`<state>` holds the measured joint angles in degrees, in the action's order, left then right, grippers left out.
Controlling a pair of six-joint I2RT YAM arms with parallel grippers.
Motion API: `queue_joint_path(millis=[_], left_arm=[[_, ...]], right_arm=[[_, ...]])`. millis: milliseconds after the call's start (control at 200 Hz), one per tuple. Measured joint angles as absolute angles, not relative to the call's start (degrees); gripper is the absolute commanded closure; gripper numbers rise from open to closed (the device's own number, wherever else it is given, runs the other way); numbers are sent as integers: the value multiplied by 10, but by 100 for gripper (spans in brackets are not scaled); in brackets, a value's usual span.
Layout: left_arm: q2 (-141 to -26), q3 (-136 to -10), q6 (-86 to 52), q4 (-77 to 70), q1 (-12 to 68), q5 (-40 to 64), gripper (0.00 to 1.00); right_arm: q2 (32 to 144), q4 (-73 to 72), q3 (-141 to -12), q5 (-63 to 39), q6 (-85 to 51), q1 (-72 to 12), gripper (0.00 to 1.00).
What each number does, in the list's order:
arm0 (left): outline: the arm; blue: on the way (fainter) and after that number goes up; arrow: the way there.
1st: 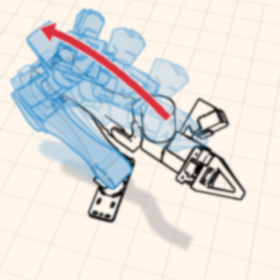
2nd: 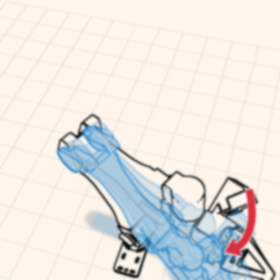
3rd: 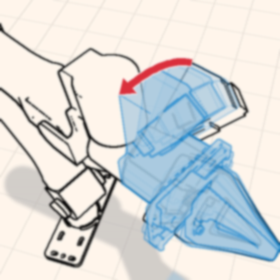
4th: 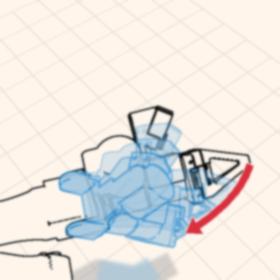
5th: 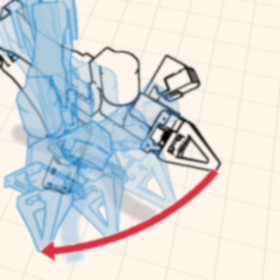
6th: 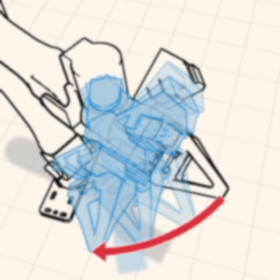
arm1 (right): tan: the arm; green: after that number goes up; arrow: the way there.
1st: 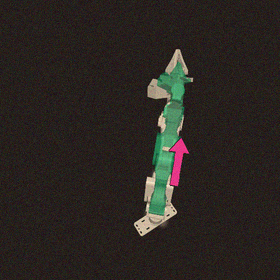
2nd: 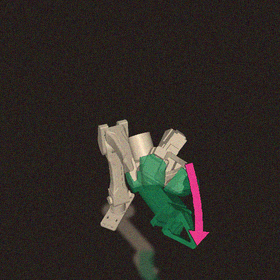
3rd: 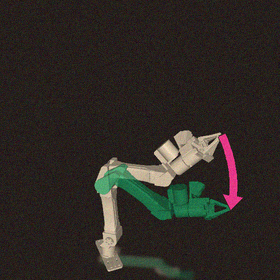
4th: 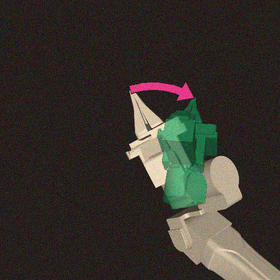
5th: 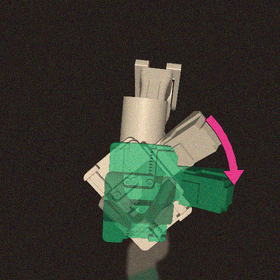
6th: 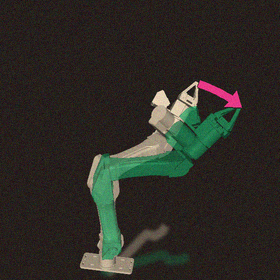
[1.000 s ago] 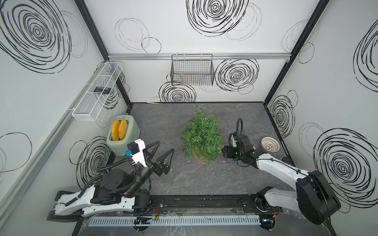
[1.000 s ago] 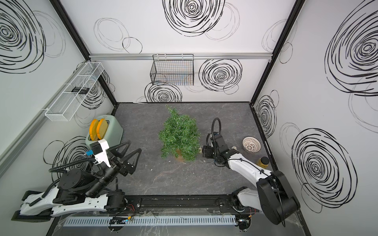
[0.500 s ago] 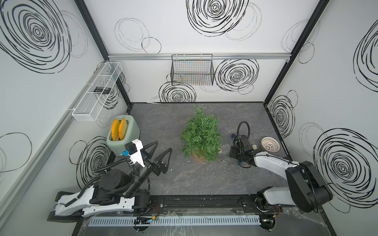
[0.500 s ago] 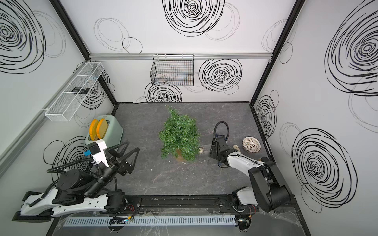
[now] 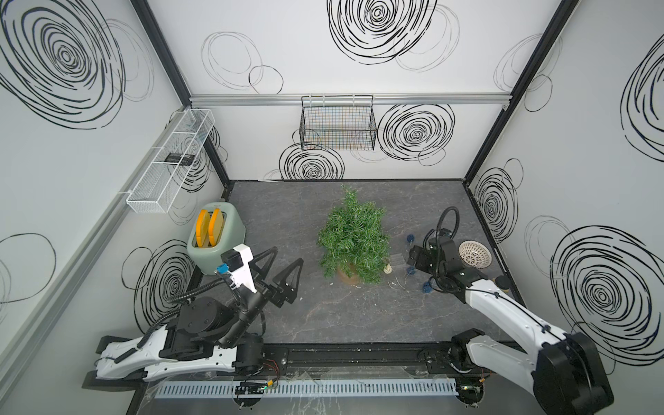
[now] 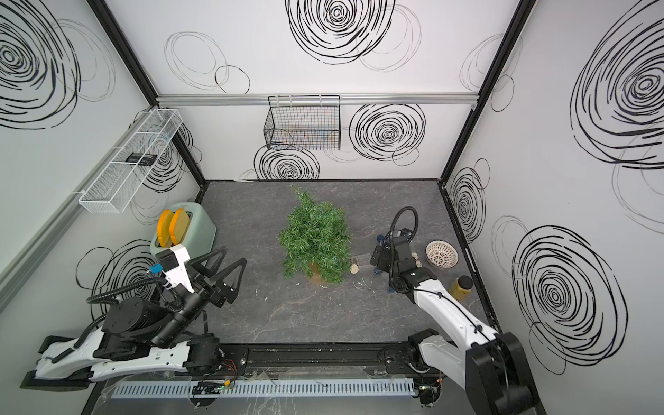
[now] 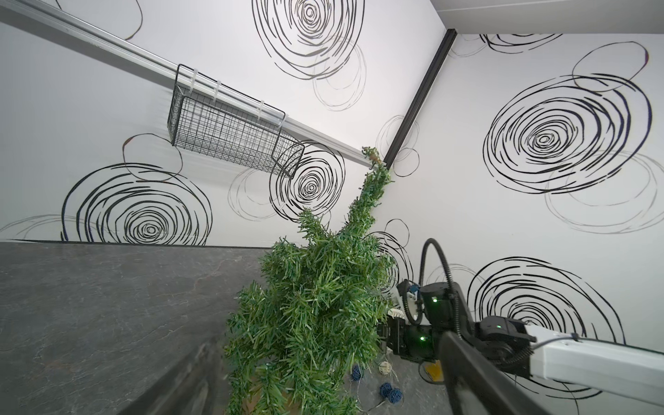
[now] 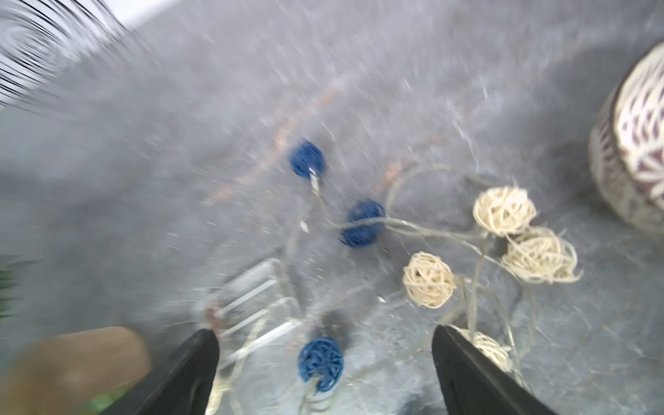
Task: Remove string lights from the small christmas tree
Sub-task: Place the light string at the center of the board, then reset both arms
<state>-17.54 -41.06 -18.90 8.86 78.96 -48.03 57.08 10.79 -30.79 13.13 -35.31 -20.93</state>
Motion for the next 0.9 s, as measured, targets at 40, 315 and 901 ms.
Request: queue_joint_path(millis=[40,315,901], left_arm=[[-178,-408,-181,82,789,-489,4],[-210,-368,-72,-13,714,-541,4],[-462,-282,-206,-155,118,-182,4]], right_arm=[[542,104,-306,131,-348,-209,3],[409,67,-282,147,-323,-209,3],[397,44,-282,161,-317,-209,3]])
